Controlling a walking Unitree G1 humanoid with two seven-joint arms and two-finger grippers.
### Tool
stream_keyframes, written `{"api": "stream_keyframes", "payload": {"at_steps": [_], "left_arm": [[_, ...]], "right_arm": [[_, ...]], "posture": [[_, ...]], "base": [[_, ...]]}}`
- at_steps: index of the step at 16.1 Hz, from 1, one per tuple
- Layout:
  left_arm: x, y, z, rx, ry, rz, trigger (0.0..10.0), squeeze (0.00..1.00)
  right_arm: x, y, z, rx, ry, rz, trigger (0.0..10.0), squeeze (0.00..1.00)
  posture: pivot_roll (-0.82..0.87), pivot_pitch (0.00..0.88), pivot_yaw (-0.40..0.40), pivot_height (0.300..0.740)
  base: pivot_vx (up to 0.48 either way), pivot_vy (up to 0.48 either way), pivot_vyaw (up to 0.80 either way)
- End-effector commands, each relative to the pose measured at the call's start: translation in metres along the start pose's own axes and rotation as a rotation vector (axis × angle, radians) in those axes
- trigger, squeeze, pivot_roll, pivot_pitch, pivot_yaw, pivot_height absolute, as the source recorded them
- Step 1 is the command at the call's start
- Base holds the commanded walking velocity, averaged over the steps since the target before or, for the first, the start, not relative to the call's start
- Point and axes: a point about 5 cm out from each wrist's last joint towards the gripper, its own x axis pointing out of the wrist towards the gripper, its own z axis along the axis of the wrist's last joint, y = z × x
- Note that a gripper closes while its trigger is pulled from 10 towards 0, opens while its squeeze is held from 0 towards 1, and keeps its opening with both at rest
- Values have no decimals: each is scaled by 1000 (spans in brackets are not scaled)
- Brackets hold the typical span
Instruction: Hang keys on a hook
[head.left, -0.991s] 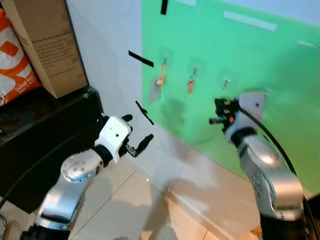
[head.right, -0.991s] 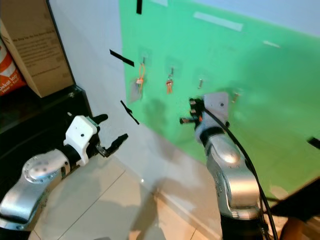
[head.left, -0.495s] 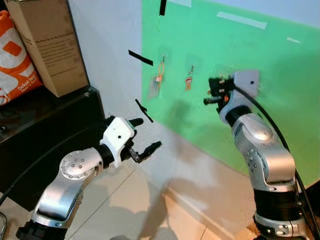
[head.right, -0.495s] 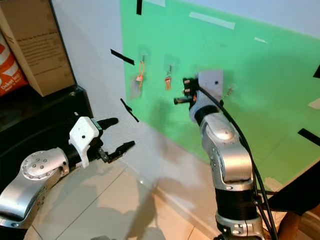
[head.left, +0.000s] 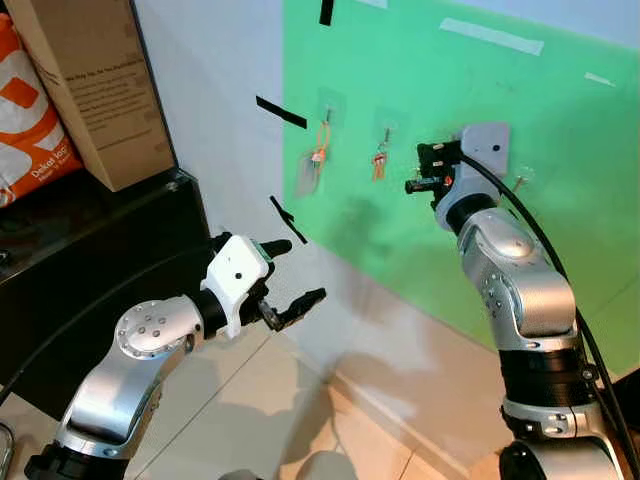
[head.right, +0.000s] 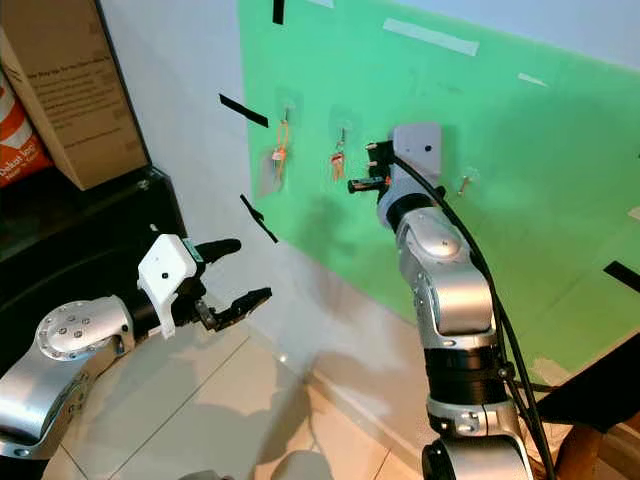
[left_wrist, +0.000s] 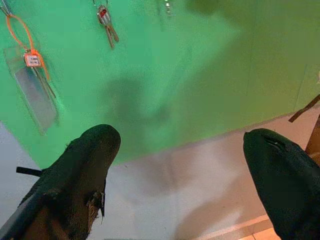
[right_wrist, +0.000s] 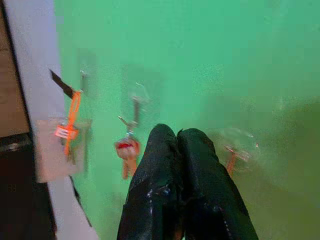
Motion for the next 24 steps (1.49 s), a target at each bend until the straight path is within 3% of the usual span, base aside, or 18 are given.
{"api": "stream_keyframes", "payload": {"at_steps": [1, 10, 24], "left_arm": [[0, -1, 4, 10, -2, -19, 10000, 0], [1, -3, 5, 3, 0, -41, 10000, 0], [1, -4, 5, 8, 8, -53, 10000, 0]], "right_arm": [[2, -9, 6, -11, -20, -36, 10000, 0], [1, -24, 1, -19, 10, -107, 10000, 0], [-20, -37, -20, -21, 107, -142, 10000, 0]], "posture": [[-6, 0, -52, 740], [-15, 0, -45, 740], [-14, 0, -46, 740]], "base": [[0, 0, 0], [0, 0, 0], [0, 0, 0]]}}
